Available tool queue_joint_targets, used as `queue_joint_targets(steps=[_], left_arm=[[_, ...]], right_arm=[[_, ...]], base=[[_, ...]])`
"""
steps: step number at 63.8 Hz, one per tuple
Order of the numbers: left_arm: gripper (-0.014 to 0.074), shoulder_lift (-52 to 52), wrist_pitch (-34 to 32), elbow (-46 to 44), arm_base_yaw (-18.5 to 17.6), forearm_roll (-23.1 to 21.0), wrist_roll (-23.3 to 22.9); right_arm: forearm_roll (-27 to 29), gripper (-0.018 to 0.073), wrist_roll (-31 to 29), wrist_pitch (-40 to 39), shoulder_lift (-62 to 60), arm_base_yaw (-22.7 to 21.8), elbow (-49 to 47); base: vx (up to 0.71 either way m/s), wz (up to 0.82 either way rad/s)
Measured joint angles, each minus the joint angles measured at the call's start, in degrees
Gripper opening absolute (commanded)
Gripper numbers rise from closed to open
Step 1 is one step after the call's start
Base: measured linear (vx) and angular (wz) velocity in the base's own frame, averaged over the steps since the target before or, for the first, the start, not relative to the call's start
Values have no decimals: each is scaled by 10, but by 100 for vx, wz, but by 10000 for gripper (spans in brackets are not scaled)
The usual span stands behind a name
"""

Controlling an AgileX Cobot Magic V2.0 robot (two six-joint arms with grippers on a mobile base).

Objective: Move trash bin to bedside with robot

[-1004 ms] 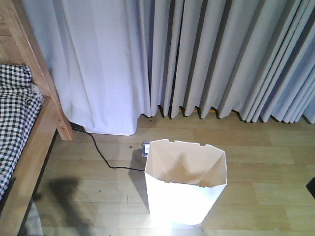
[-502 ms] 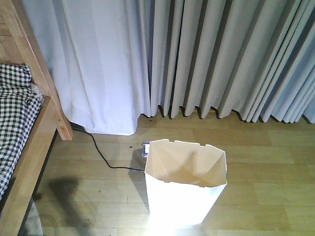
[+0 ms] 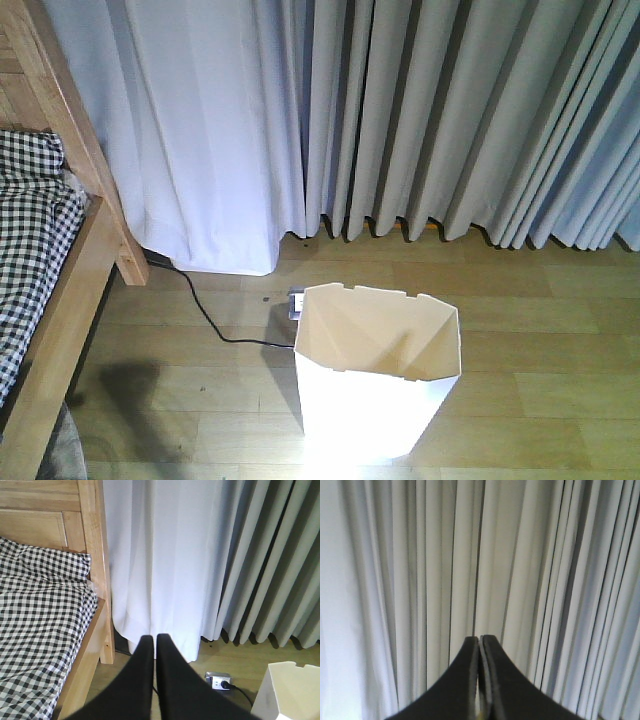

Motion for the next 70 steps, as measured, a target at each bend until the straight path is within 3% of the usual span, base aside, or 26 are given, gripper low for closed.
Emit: queue_joint_targets(steps=[15, 70], left_arm=[[-6, 0, 0, 0, 0, 0, 0], [-6, 0, 0, 0, 0, 0, 0]], right_arm=[[-3, -9, 8, -33, -22, 46, 86], [-5, -9, 15, -81, -22, 47, 86]], base=[[0, 0], [0, 0]])
